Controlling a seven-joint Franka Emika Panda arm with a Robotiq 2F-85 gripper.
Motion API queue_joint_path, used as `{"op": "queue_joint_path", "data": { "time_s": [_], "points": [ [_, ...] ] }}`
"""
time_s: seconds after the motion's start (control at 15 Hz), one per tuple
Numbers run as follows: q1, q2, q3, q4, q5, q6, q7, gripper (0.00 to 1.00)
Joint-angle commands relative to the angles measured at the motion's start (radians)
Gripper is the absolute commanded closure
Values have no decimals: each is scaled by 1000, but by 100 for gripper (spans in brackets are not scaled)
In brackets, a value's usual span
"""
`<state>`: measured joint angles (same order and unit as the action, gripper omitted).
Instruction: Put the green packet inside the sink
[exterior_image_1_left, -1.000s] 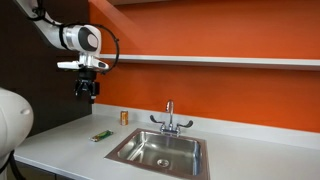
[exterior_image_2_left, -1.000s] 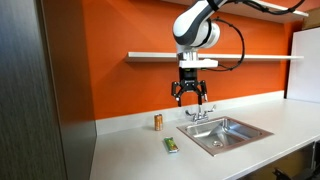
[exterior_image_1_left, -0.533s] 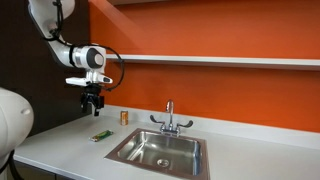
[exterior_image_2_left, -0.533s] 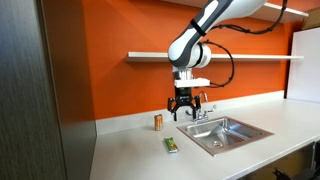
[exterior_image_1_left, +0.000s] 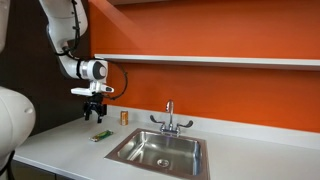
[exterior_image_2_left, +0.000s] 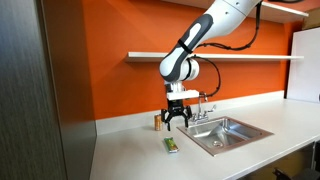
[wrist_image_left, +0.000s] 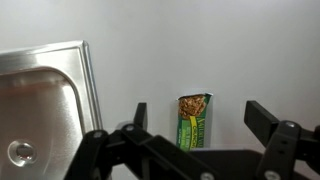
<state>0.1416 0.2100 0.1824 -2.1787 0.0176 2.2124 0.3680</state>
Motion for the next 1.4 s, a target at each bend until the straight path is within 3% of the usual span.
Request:
{"op": "queue_joint_path", "data": {
  "time_s": [0.0,0.73,1.33],
  "points": [
    [25,94,-28,87,-17,14,-38,0],
    [26,311,-70,228,7,57,-138,0],
    [45,369,-66,288,12,44,-149,0]
  ]
}}
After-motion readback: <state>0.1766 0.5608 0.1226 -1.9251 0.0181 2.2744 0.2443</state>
